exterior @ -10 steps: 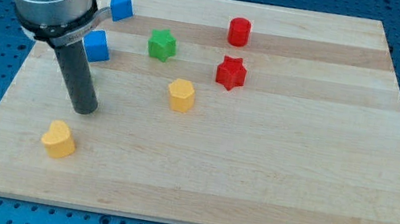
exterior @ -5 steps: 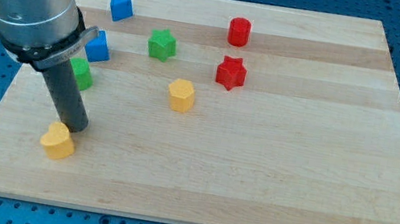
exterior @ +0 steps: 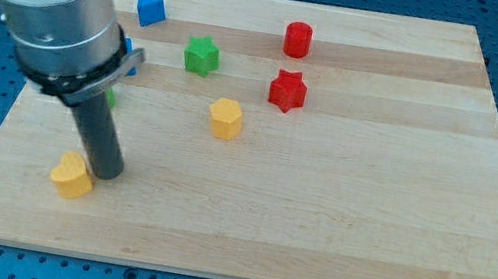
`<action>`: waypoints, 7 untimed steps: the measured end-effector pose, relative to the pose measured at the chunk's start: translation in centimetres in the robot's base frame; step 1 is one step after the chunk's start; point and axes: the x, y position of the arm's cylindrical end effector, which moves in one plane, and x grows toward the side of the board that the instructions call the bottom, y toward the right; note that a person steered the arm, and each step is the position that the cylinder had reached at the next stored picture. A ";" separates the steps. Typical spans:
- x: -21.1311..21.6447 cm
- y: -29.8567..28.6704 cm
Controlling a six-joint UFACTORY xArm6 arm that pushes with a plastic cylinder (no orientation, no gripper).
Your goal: Place the yellow heart at the bottom left of the board
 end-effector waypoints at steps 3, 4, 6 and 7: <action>3.9 -5.4; 4.0 -6.0; 4.0 -6.2; 3.9 -6.2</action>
